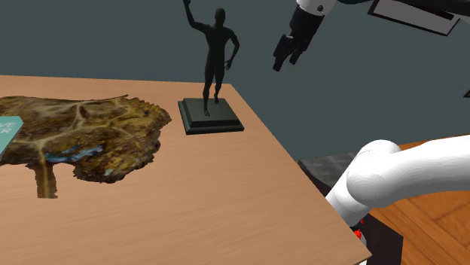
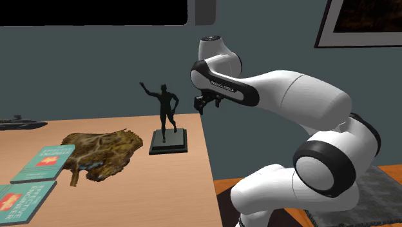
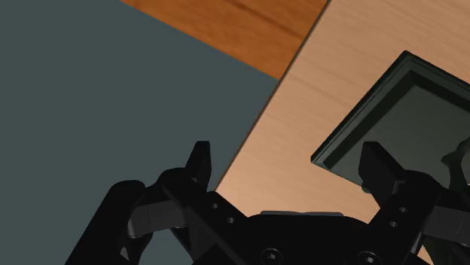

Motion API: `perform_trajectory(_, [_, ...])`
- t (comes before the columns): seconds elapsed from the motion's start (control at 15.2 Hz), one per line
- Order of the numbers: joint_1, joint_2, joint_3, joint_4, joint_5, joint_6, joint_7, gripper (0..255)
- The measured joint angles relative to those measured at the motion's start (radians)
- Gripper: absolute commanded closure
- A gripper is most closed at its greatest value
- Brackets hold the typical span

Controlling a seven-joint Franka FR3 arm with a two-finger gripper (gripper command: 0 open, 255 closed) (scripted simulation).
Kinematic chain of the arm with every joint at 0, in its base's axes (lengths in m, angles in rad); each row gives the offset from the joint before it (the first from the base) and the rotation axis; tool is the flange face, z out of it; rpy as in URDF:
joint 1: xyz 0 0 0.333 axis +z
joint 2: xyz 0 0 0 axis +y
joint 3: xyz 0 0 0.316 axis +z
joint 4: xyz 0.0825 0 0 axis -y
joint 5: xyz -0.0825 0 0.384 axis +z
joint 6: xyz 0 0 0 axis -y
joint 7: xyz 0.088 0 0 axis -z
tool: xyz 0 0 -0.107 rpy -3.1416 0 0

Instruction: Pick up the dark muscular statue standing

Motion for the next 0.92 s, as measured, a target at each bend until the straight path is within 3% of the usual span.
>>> perform_trajectory(0.4, [0.014, 0.107, 0.046, 0.141, 0.025, -0.03, 0.037, 0])
perform_trajectory(0.92, [0.028, 0.371, 0.138, 0.495, 0.037, -0.11, 0.111, 0])
